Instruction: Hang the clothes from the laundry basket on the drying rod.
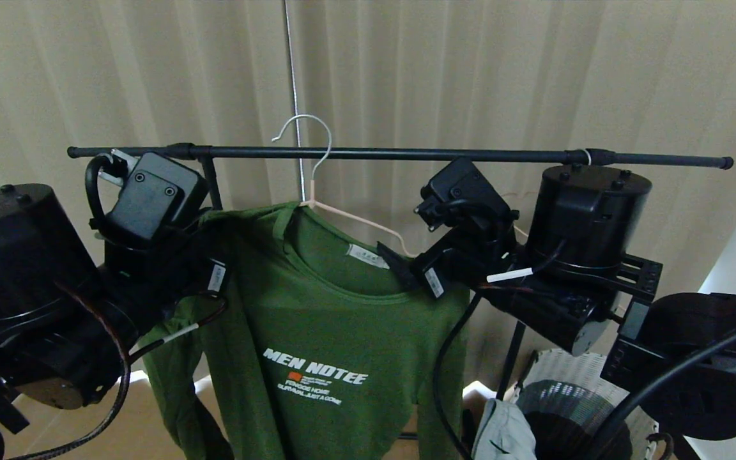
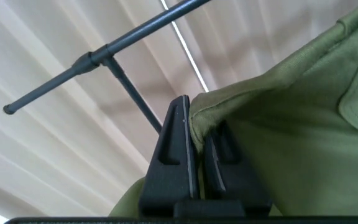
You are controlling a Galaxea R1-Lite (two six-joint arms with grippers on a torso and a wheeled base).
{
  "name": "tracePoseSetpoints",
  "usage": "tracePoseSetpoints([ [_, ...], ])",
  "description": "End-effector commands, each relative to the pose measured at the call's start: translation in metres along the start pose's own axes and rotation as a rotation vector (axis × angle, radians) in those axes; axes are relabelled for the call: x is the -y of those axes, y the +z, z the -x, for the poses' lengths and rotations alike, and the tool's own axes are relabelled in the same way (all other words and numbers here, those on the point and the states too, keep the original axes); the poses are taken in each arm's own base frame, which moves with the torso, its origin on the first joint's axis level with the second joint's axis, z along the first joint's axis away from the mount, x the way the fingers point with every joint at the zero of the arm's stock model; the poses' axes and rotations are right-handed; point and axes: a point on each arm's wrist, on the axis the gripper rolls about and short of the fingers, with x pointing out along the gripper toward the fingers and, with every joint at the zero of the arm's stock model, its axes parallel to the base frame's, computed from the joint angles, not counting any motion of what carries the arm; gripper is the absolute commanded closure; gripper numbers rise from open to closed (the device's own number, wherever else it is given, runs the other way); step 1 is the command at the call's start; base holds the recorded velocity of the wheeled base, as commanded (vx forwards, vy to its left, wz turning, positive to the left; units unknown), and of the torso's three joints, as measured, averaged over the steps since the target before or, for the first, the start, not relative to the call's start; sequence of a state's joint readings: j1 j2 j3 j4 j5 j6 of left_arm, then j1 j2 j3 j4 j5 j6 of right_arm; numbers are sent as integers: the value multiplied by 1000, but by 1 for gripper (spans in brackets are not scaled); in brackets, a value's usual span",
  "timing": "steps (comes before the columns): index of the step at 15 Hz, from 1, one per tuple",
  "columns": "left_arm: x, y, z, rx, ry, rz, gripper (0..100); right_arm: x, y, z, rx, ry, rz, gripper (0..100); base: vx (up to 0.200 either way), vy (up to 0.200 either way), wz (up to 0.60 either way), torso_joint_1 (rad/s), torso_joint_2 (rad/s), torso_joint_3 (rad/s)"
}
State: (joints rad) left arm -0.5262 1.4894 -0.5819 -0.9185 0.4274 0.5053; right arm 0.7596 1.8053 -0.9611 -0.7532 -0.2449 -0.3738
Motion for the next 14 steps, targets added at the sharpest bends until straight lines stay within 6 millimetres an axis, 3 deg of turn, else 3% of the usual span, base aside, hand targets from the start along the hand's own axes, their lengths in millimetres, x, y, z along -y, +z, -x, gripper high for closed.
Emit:
tracePoseSetpoints([
  [1, 0, 0, 3, 6, -5, -1, 100, 2, -1, -2, -6, -7, 3, 0, 0, 0, 0, 0, 0, 0],
  [9, 9, 5, 11, 32, -53, -5, 100, -2, -4, -7, -9, 1, 5, 0, 0, 0, 0, 0, 0, 0],
  [10, 9, 5, 11, 32, -53, -5, 100, -2, -4, -7, -7, 0, 3, 100, 0, 0, 0, 0, 0, 0],
  [14, 9, 6, 11, 35, -52, -4, 100, -3, -4, -6, -7, 2, 4, 100, 0, 0, 0, 0, 0, 0],
])
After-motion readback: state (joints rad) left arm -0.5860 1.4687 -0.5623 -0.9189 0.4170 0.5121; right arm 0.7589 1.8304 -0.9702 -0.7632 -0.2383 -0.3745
